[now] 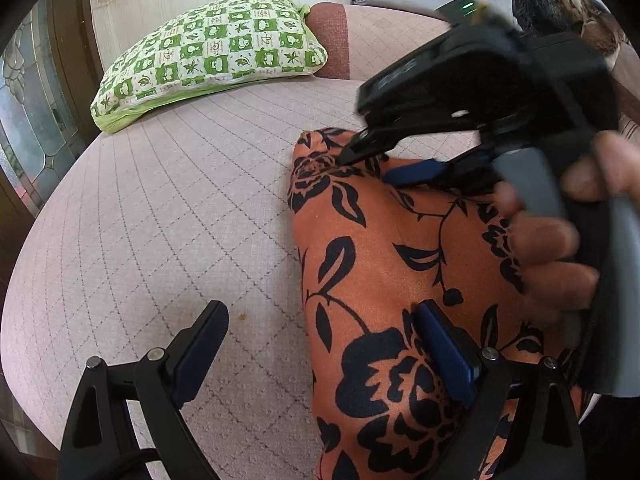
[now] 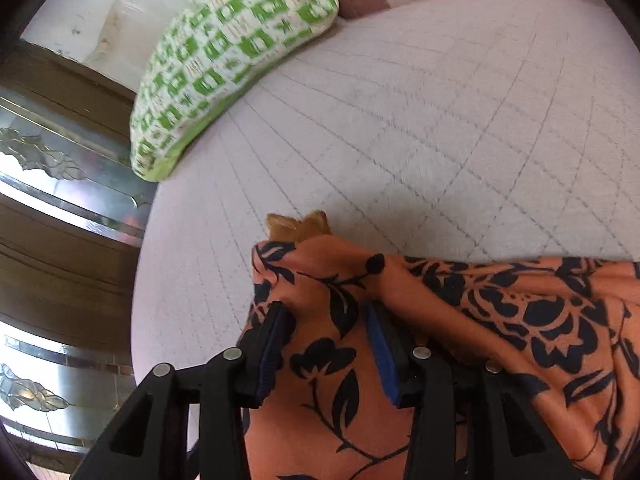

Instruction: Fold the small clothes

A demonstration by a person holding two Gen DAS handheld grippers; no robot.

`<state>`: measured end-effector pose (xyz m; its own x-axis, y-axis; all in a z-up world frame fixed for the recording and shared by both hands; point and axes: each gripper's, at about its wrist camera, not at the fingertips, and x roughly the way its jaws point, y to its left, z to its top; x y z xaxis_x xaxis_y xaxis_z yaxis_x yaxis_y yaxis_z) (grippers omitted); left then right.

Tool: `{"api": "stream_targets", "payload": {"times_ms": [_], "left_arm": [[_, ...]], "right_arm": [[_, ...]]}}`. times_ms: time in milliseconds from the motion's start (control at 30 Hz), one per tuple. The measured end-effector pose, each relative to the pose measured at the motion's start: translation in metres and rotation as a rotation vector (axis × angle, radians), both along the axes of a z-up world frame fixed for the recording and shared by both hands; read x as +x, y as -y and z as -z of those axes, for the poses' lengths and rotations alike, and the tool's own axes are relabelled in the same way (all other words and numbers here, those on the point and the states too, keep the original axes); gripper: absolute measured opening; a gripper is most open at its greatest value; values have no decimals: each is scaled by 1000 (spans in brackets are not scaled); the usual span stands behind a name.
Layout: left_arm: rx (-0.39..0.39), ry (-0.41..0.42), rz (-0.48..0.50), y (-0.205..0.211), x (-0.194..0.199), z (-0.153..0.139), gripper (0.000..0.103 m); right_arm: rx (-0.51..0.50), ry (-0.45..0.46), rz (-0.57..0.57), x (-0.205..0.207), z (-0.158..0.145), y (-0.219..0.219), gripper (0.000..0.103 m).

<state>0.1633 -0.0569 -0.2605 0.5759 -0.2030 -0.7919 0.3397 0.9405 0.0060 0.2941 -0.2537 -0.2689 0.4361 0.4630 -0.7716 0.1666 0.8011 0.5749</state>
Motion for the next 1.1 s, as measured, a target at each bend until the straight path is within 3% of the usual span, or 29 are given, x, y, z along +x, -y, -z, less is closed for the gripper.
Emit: {"api": "stream_targets", "payload": {"times_ms": [233,400,500,567,633,700,767,967,1100], "left_arm": [[1,6,-8,0,-3,2,96],[1,14,-18,1,-8,3,96],[-8,7,-26,1,-10,4,96],[-17,0,-25,0,-11,5,96],[-34,-18,-13,-1,-12,9,96],[-57,-29,-8,-3,-15,12,97],[-67,-44,-9,-4,-15,14,97],[-146,-141,-58,-18,-9,22,103],[-143,-131,-46,-18,-11,20,103]], "right_arm": [[-49,50,-2,-80,-47,32,51],[-173,71,-2,-149,-67,49,54],[-241,42,-12,-177,-57,55,54],[-273,-15,-19,-186,-34,59,56],[-229,-61,-1,-196,-5,69,59],[-197,6,30,-209,-2,77,61],[-229,-48,34,-209,3,80,79],[-245,-20,29,-210,7,81,81],[-211,-41,28,-209,5,87,80]]}}
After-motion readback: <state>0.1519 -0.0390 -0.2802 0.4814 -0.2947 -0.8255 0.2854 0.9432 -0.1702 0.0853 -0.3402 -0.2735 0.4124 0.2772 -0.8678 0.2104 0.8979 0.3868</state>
